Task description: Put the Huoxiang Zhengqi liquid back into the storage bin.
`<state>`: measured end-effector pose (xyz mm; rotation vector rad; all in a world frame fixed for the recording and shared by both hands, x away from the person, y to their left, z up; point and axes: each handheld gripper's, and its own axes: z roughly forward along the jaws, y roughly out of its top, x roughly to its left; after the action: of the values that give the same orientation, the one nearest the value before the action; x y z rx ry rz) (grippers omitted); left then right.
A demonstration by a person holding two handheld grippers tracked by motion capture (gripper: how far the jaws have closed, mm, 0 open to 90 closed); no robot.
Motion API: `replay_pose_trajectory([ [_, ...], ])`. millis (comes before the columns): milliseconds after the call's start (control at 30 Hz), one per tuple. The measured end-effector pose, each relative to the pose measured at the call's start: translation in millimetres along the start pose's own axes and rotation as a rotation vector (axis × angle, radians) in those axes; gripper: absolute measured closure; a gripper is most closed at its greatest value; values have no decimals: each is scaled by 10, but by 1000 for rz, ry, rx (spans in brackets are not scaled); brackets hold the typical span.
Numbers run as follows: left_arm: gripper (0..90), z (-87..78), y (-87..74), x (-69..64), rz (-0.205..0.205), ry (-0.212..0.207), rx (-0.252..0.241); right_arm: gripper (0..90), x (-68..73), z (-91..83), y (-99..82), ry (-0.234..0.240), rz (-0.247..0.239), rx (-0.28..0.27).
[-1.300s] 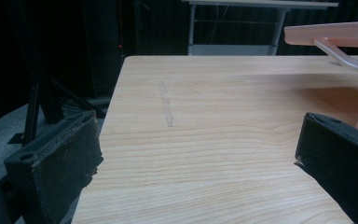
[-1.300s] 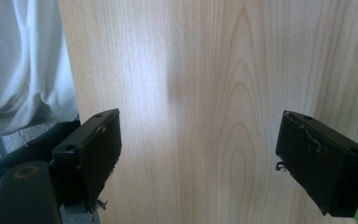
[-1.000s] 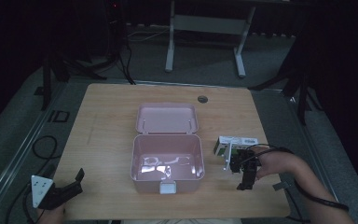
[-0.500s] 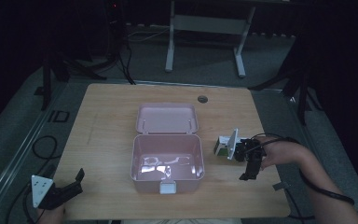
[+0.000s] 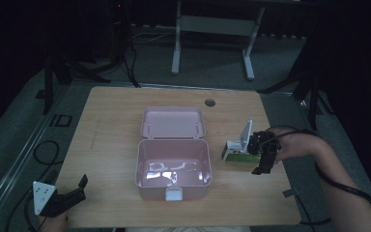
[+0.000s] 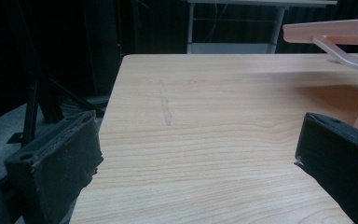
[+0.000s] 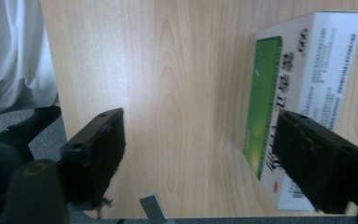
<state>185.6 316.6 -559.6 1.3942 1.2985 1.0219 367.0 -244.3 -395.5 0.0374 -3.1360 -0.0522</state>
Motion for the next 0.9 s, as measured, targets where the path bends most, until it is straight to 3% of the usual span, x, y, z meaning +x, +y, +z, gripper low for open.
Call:
replay_pose_trajectory([
  [600, 2, 1, -5, 2, 2, -2, 5, 286, -459, 19, -109, -5, 53, 0],
  [900, 2, -1, -8, 5, 4, -4, 6, 322, -647, 126, -99, -5, 80, 2],
])
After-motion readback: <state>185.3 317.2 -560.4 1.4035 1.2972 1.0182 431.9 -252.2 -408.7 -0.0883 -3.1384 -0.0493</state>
